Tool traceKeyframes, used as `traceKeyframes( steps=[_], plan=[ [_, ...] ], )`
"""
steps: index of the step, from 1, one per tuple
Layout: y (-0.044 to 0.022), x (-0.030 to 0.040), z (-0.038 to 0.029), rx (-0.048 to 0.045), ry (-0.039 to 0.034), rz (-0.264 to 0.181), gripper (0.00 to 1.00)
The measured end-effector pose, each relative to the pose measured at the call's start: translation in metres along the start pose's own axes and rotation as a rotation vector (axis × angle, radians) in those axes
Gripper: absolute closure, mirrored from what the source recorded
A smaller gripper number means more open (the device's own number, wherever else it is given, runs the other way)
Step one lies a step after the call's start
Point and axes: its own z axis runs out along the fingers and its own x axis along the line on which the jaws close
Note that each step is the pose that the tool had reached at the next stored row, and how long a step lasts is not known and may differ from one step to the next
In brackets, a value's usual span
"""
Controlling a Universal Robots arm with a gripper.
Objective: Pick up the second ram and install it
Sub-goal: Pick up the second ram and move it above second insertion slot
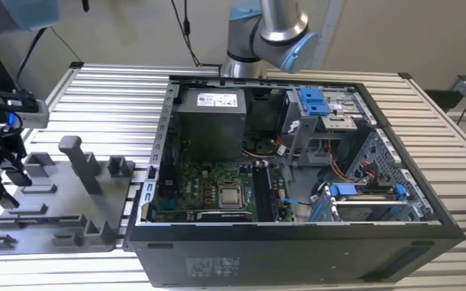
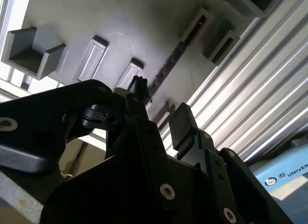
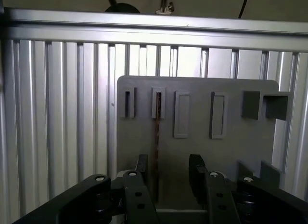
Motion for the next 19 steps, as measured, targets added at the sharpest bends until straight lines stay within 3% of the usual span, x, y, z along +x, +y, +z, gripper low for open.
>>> traceKeyframes(
  steps=[19],
  plan=[
    [-0.0009, 0.0099, 0.0241, -0.0005, 0.0001, -0.025, 0.52]
  ],
)
